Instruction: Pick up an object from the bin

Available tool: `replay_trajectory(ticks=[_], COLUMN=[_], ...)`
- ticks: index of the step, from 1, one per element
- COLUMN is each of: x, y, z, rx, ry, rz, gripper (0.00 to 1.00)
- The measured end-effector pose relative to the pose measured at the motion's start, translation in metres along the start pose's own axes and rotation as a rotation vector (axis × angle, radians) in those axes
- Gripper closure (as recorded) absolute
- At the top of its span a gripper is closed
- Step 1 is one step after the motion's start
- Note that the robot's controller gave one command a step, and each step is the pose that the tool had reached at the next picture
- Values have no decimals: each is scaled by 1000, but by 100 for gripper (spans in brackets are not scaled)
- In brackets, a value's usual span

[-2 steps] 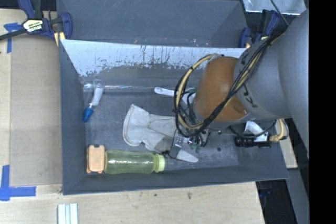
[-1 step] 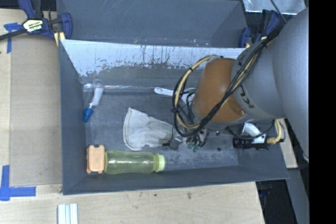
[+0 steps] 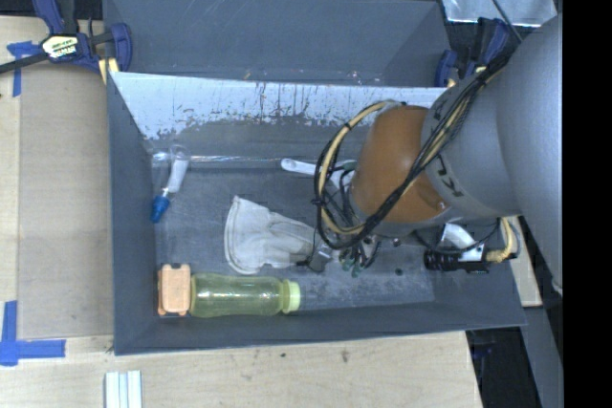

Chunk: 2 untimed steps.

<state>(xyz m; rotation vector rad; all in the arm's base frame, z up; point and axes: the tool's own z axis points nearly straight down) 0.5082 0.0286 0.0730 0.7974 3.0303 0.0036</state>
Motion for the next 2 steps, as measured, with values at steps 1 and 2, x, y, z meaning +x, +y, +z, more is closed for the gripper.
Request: replay_trajectory(ticks=[1,2], x=[1,1], y=[-1,-1], z=[-4,-20], rx=[2,4], ry=[3,7], rz=[0,-2], gripper=[100,100])
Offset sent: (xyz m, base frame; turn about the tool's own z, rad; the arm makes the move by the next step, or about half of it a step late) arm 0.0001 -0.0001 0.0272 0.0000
